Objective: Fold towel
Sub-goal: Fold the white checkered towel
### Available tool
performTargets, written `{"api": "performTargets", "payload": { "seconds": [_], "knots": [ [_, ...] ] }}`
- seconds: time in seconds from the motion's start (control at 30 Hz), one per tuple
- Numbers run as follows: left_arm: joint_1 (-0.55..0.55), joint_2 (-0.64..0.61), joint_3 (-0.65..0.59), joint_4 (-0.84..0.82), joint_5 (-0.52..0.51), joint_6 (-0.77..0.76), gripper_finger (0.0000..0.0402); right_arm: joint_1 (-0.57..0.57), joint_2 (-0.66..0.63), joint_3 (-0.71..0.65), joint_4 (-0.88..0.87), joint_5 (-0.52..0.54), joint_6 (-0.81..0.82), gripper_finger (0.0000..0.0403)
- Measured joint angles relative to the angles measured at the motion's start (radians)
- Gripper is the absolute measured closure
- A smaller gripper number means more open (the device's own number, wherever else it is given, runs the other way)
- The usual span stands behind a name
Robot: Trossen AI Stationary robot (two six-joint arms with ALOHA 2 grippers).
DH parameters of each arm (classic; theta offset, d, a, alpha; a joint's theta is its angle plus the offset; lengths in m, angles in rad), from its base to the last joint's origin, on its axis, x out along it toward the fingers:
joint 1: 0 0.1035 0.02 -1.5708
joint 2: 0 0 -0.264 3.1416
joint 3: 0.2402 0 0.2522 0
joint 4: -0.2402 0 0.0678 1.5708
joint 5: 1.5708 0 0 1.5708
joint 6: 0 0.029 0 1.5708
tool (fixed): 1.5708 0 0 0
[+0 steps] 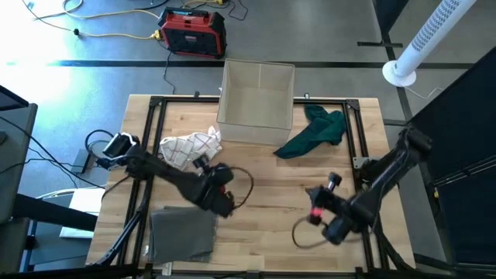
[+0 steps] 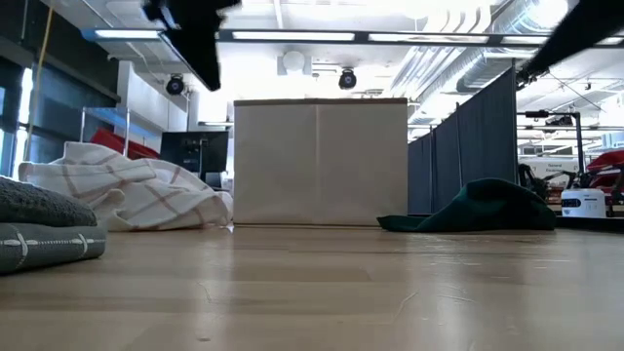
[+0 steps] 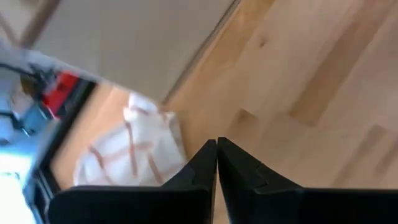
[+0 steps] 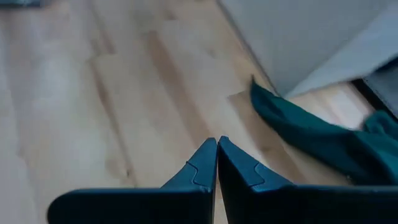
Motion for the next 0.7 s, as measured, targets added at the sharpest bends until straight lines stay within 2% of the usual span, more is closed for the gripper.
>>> {"api": "performTargets", "payload": {
  "seconds": [0.1, 0.33, 0.5, 0.7],
  "knots": [
    [0.061, 0.0, 0.0, 0.113, 0.026, 0.198, 0.04, -0.056, -0.065, 0.0, 0.011, -0.027, -0.002, 0.0403],
    [0.134, -0.001, 0.0, 0.385, 0.166, 0.573, 0.0401, -0.091, -0.115, 0.0, 0.081, -0.015, 0.001, 0.0403],
    [0.102, -0.082, -0.056, 0.394, 0.161, 0.63, 0.0401, -0.081, -0.07, 0.0, 0.103, 0.007, 0.031, 0.0403],
    [0.091, -0.347, -0.256, 0.417, 0.224, 0.544, 0.0401, -0.081, -0.008, 0.0, 0.103, 0.008, 0.058, 0.0403]
  ]
}}
